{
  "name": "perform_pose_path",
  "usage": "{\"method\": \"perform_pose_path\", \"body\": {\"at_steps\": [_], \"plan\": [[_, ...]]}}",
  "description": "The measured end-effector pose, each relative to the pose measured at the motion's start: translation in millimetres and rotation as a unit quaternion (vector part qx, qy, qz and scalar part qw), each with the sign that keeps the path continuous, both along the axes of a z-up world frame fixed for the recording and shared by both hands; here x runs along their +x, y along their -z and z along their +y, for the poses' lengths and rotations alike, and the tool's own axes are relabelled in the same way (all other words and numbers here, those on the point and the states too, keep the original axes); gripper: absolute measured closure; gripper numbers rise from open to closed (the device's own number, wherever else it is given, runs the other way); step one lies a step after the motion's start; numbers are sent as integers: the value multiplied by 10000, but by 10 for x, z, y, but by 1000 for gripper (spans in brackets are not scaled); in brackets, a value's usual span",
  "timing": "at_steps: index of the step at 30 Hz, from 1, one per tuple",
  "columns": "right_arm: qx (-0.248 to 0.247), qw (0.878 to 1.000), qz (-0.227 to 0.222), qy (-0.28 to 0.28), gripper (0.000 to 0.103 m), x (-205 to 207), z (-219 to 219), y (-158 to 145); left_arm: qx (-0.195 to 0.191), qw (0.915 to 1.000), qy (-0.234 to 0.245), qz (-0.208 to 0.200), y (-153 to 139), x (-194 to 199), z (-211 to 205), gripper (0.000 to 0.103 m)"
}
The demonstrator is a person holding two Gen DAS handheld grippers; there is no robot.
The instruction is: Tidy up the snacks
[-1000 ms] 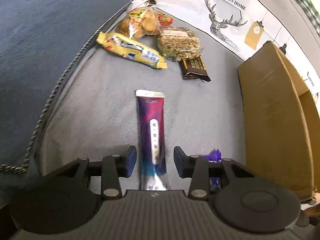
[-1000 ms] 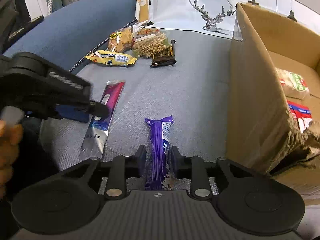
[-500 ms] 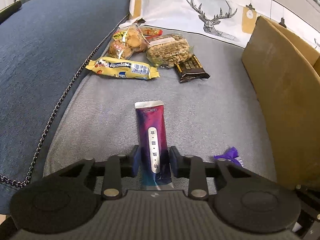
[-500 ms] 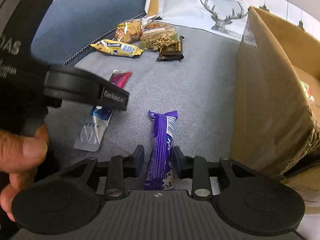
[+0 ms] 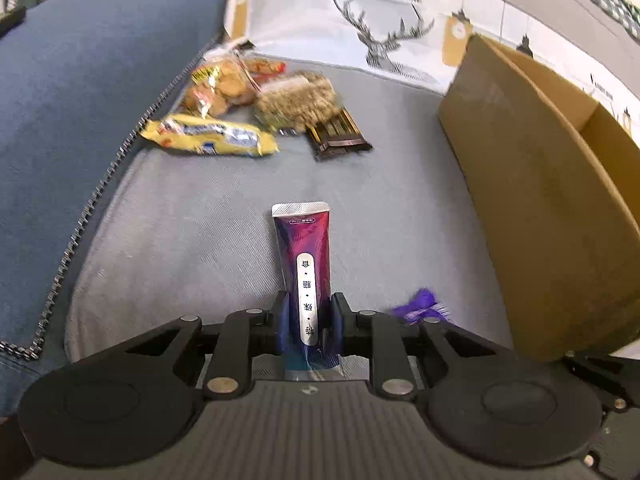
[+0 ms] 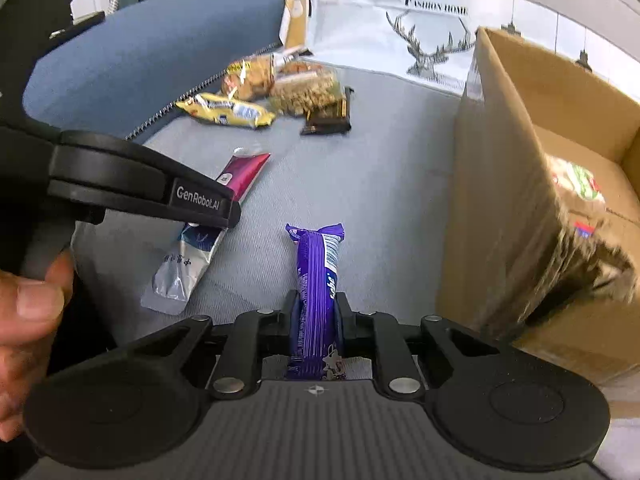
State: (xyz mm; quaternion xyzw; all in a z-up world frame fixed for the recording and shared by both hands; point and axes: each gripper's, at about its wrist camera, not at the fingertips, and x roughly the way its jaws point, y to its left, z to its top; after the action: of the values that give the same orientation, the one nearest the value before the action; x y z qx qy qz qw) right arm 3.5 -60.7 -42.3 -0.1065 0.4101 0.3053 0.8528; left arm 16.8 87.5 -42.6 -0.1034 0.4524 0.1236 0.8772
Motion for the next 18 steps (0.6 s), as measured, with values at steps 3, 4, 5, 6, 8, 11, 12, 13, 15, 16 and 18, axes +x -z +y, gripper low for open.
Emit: {"method": "perform_pose_path", "body": {"at_steps": [3,4,5,6,8,11,12,13,15,16,18], "plan": [[-96,9999,81,-22,80,-6,32,43,97,9999,63,58,40,5,-42,78],[-124,9999,80,-26,80,-13,45,53,124,9999,81,59,44,9,-53,78],[-139,9999,77,-38,80,-16,55,60,134,9998,94,63,48,10,-60,78],[-151,9999,71,-43,80,-17,65,62,149,9998,100,68,55,13,-68,77],[-154,9999,55,-52,80,-18,74,64,167,9998,102,65,63,9,-71,77],[-143,9999,54,-52,80,-21,70,65,182,9997,113,65,66,18,-71,77],[-147,9999,46,-58,80,-23,71,65,194,9997,116,67,67,21,-75,76],[-153,9999,36,-66,80,-25,72,66,211,9997,129,68,69,21,-80,76],[-181,9998,2,-100,80,-37,73,69,252,9996,146,63,71,20,-95,76],[-206,9997,-26,-123,80,-44,78,72,268,9995,149,59,72,19,-103,76],[-238,9996,-78,-142,84,-59,77,70,269,9995,144,45,69,12,-107,78]]}}
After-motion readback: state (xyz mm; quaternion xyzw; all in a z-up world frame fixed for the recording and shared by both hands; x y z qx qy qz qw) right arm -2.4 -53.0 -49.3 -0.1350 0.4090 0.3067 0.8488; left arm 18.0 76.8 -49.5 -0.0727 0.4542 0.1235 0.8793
